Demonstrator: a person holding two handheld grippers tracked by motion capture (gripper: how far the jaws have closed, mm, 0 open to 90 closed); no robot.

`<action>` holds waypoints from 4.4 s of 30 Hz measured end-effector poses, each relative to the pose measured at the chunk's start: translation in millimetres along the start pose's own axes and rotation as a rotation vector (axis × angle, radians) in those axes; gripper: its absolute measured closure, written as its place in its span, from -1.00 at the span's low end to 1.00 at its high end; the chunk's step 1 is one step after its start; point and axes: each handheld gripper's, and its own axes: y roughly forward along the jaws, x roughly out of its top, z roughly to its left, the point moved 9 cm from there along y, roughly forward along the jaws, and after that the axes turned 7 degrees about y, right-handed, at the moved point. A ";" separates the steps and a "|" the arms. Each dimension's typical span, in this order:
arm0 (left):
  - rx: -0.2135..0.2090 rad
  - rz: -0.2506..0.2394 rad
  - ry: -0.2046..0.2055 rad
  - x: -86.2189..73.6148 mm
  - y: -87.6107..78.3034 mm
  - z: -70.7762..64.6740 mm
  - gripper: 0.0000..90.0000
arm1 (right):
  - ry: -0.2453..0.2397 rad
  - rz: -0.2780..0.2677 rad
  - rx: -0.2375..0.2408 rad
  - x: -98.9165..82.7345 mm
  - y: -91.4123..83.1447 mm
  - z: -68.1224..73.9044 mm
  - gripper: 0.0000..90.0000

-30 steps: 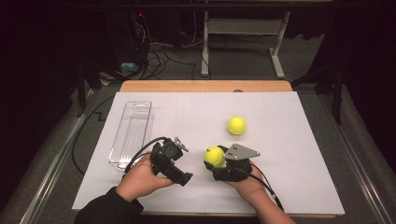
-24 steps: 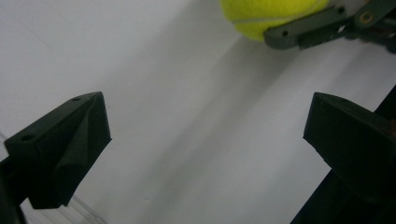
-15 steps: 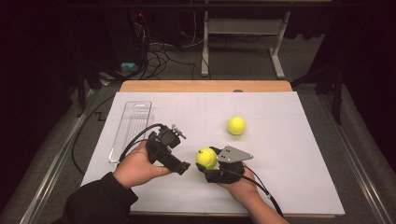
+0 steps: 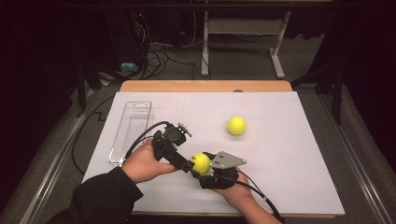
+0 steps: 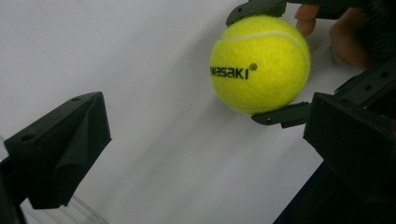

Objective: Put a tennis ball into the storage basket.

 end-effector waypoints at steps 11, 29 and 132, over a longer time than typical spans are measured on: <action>-0.031 0.020 0.014 9.1 12.8 -11.1 -0.97 | -0.002 -0.024 0.022 3.9 1.2 8.0 -0.40; -0.161 0.031 0.005 14.6 33.7 -18.9 -0.80 | -0.009 -0.076 0.031 12.5 -4.6 11.7 -0.40; 0.149 0.194 -0.412 -93.3 -63.1 162.1 -0.41 | 0.092 -0.063 -0.295 -45.8 -122.4 -117.5 -1.00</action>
